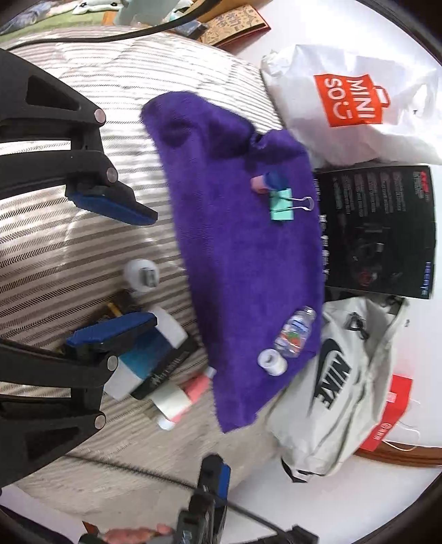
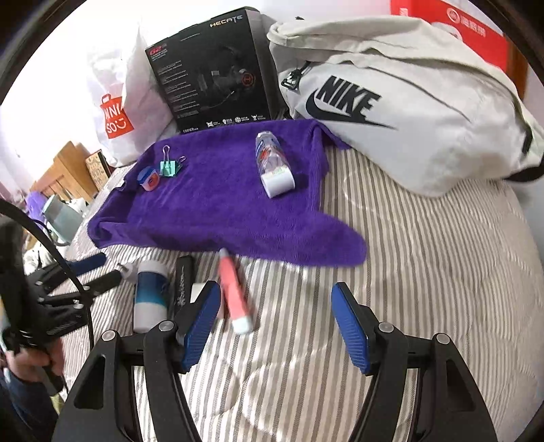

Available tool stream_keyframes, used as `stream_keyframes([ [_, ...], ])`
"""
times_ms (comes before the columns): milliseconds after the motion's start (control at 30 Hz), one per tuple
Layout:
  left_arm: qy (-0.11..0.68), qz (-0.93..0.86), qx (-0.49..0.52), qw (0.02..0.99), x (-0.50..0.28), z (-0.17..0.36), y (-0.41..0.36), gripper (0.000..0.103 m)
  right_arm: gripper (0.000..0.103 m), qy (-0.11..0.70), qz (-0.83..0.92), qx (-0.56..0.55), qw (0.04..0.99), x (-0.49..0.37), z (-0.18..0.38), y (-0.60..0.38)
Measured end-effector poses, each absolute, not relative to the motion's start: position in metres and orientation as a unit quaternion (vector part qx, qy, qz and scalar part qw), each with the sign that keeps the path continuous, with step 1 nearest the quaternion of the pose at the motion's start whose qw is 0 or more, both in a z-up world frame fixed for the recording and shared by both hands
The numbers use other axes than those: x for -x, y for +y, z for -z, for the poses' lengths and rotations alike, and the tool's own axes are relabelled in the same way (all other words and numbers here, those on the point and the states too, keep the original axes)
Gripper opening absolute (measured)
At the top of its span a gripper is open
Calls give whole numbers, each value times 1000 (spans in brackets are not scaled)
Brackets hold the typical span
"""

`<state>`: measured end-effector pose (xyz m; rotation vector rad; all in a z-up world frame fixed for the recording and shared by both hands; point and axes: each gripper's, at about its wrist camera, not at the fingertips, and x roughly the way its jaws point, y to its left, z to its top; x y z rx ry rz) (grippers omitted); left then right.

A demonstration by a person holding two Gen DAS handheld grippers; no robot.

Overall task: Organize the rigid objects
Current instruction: 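Grasp the white charger with the left tool while the right tool grasps the pink tube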

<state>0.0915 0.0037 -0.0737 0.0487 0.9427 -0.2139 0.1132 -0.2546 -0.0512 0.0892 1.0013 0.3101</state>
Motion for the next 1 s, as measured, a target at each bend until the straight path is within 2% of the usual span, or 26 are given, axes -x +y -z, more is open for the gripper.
stream_keyframes([
  [233, 456, 110, -9, 883, -99, 96, 7, 50, 67, 480, -145, -52, 864, -99, 56, -262],
  [400, 454, 113, -2, 884, -104, 97, 7, 39, 67, 481, -149, -53, 863, -97, 57, -262],
  [467, 458, 111, -11, 882, -106, 100, 6, 28, 67, 483, -151, -53, 861, -98, 59, -261],
  [500, 460, 109, -16, 881, -106, 102, 6, 27, 67, 484, -151, -53, 860, -98, 59, -261],
  [1000, 454, 91, -31, 886, -105, 102, 15, 26, 67, 497, -168, -37, 850, -105, 76, -248],
])
